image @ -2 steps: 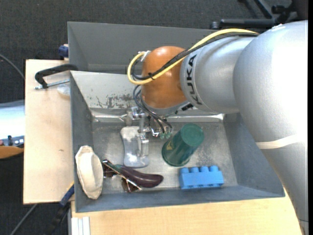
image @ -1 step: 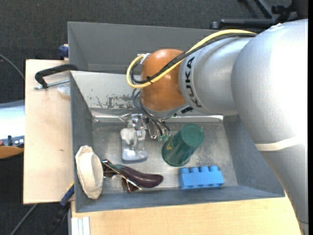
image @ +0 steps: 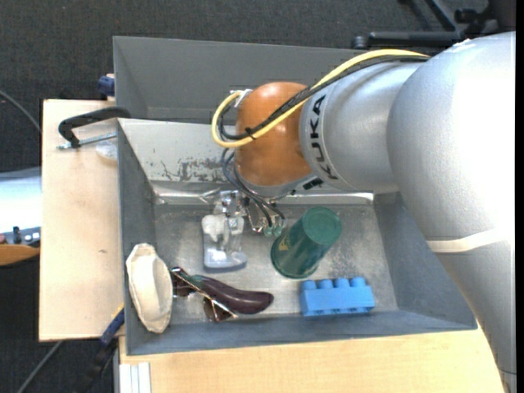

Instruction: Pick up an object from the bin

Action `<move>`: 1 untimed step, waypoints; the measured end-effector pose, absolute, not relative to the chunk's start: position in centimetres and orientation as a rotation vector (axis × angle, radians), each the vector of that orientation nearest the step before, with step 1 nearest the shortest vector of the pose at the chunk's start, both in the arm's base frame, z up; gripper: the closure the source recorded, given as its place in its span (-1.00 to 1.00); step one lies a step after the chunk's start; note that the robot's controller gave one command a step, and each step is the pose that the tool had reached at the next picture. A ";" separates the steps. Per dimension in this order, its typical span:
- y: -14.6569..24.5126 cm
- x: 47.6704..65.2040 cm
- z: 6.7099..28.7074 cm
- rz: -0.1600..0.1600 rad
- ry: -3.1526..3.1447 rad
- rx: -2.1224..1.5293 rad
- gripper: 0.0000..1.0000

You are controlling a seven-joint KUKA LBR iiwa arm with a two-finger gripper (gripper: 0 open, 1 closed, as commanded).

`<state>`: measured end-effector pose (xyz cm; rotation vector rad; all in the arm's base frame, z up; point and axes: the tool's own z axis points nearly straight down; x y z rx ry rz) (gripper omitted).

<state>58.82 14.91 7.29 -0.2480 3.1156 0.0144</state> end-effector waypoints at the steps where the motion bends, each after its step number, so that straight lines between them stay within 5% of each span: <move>1: 14.9 58.7 7.5 0.014 3.118 -0.248 1.00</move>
Offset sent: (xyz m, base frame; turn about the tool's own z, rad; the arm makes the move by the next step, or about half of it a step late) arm 0.0000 0.0000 0.0157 0.0000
